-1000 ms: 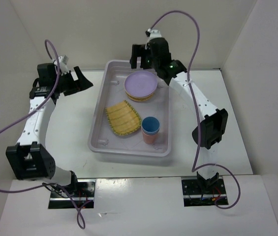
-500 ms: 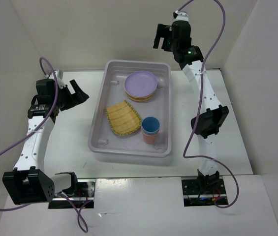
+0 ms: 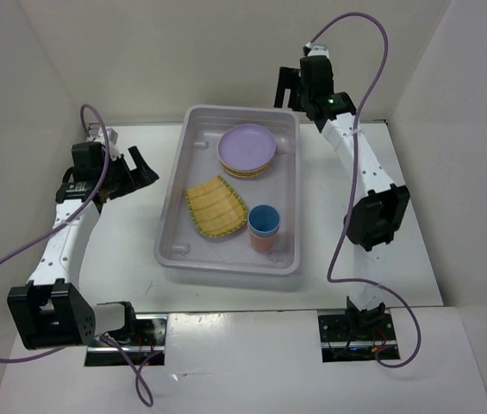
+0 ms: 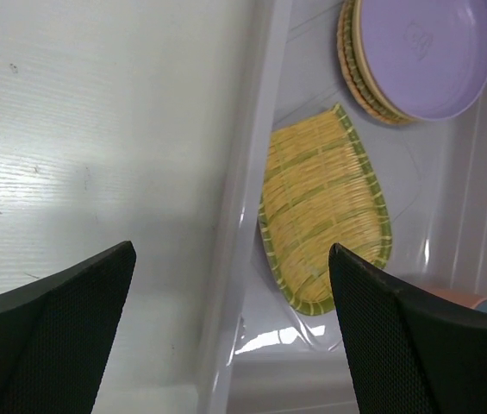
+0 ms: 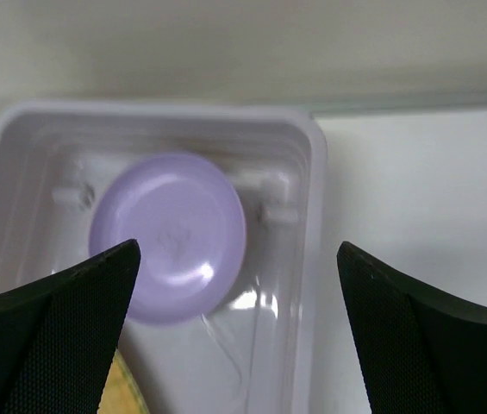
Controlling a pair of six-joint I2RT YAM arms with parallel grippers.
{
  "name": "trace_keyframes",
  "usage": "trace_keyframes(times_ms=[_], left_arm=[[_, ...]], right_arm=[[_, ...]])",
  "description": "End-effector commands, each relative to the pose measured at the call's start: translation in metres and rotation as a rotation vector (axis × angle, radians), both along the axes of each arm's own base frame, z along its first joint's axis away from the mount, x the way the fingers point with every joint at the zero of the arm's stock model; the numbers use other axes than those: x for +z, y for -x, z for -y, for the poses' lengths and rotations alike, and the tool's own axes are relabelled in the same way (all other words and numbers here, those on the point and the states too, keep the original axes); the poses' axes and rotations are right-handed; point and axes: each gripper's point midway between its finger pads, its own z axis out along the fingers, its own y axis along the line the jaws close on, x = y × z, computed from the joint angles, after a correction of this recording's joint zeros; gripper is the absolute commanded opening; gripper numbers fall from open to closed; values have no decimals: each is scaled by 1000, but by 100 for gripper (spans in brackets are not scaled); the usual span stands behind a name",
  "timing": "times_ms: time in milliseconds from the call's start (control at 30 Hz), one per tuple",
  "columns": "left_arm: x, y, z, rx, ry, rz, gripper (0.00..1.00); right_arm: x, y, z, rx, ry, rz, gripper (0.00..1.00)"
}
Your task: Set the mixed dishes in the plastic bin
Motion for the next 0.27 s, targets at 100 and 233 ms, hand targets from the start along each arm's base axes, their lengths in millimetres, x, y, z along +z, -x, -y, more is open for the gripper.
trace_keyframes(times_ms=[100,233], left_arm=[[-8,-12,-7,-30,-75,3,99],[-10,-15,-7,-30,-74,-4,99]], right_arm=[[19,53,3,35,-56,106,100],[13,67,-10,100,-124,79,100]])
